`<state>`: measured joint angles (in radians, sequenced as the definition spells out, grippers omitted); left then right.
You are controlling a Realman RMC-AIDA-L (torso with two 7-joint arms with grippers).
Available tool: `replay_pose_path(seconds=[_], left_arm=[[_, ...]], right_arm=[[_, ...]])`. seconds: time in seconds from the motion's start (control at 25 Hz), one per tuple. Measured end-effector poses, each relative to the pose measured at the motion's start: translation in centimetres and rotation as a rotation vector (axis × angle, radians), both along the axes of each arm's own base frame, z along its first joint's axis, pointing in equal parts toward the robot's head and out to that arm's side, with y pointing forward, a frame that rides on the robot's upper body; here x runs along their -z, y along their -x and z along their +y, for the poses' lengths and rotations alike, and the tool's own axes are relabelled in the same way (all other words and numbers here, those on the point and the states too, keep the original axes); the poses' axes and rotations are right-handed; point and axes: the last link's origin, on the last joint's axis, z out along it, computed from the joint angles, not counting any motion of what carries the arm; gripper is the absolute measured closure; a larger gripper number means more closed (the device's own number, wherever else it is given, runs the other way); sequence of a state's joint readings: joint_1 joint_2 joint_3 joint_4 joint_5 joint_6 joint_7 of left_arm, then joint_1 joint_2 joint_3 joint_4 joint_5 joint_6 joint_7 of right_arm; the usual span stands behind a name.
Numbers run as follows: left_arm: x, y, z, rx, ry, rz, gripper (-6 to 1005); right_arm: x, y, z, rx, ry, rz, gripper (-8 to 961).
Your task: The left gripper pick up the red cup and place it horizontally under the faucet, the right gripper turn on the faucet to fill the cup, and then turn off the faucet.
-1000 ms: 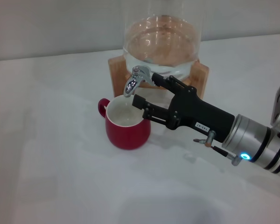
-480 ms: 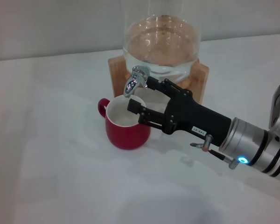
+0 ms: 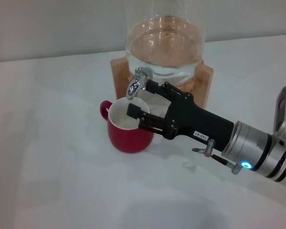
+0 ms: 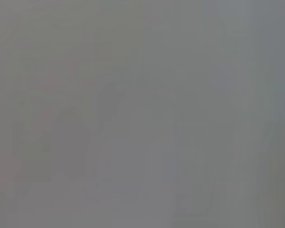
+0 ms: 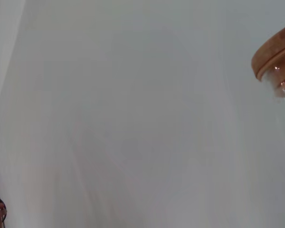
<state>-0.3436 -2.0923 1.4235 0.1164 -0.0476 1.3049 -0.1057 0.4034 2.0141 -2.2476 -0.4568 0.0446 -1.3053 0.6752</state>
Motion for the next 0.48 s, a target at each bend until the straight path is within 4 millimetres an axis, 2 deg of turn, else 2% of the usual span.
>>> replay_pose_path(seconds=[0.48], left_arm=[[0.02,0.03,-0.01,-0.002,0.001,0.0,370]], right_arm=[[0.2,0.62,-0.15,-0.018,0.01,0.01,85]])
